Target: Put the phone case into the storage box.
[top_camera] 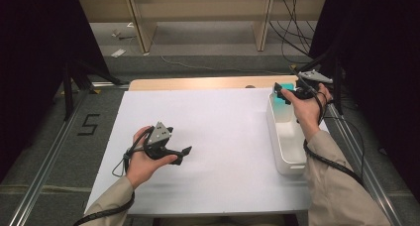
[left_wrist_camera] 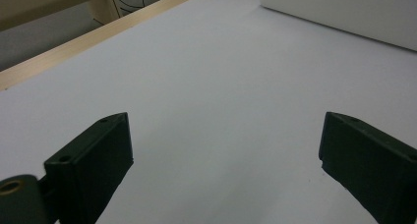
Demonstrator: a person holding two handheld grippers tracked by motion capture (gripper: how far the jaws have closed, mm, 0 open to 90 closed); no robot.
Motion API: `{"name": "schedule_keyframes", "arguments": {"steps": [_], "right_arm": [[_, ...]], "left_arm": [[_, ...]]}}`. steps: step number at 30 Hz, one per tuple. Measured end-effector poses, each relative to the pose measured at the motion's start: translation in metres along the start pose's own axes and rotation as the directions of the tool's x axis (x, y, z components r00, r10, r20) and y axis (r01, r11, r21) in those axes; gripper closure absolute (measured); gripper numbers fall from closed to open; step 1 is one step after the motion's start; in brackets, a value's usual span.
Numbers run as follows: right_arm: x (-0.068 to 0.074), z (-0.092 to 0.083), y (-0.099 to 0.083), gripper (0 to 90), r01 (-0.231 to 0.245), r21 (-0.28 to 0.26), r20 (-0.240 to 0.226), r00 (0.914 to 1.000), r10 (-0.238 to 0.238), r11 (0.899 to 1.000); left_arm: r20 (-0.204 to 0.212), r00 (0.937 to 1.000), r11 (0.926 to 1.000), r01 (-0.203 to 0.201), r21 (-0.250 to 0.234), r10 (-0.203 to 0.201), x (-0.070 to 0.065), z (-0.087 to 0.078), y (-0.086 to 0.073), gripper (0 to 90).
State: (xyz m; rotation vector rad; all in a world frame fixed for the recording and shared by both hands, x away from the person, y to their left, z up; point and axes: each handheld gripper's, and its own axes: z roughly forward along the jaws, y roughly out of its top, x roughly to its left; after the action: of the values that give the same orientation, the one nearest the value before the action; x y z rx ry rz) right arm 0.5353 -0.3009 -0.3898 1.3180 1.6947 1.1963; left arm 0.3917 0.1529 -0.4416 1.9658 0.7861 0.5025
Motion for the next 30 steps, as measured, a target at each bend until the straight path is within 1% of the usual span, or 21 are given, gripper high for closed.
{"name": "schedule_keyframes", "arguments": {"steps": [4, 8, 11, 16, 18, 22, 27, 29, 30], "right_arm": [[0.007, -0.003, 0.0, 5.6, 0.024, 0.009, -0.018, 0.9995, -0.024, 1.0], [0.014, -0.006, 0.0, 6.5, 0.052, 0.024, -0.045, 0.9977, -0.051, 0.998], [0.019, -0.009, 0.0, 7.0, 0.065, 0.034, -0.069, 0.9956, -0.063, 0.997], [0.026, -0.016, -0.001, 7.8, 0.101, 0.04, -0.113, 0.989, -0.096, 0.994], [0.028, -0.02, -0.002, 8.3, 0.102, 0.042, -0.128, 0.9871, -0.096, 0.994], [0.032, -0.026, -0.004, 9.2, 0.116, 0.036, -0.15, 0.9826, -0.11, 0.993], [0.039, -0.032, -0.006, 10.4, 0.128, 0.039, -0.185, 0.9756, -0.118, 0.991], [0.041, -0.035, -0.007, 10.5, 0.124, 0.042, -0.198, 0.9737, -0.113, 0.991], [0.042, -0.036, -0.007, 10.8, 0.132, 0.038, -0.202, 0.9719, -0.122, 0.991]], "left_arm": [[0.0, 1.0, 1.0, 0.001, -0.001, -0.001, 0.0, 0.0, 0.0, 5.4], [0.001, 1.0, 1.0, 0.005, -0.002, -0.005, 0.0, 0.0, 0.0, 5.4], [0.001, 1.0, 1.0, 0.007, -0.004, -0.007, 0.0, 0.0, 0.0, 5.4], [0.001, 1.0, 1.0, 0.008, -0.004, -0.008, 0.0, 0.0, 0.0, 5.4], [0.001, 1.0, 1.0, 0.008, -0.004, -0.008, 0.0, 0.0, 0.0, 5.4], [0.002, 1.0, 1.0, 0.007, -0.002, -0.007, 0.0, 0.0, 0.0, 5.5], [0.001, 1.0, 1.0, 0.009, -0.003, -0.009, 0.0, 0.0, 0.0, 5.5], [0.001, 1.0, 1.0, 0.009, -0.003, -0.009, 0.0, 0.0, 0.0, 5.5], [0.001, 1.0, 1.0, 0.009, -0.004, -0.009, 0.0, 0.0, 0.001, 5.5]]}}
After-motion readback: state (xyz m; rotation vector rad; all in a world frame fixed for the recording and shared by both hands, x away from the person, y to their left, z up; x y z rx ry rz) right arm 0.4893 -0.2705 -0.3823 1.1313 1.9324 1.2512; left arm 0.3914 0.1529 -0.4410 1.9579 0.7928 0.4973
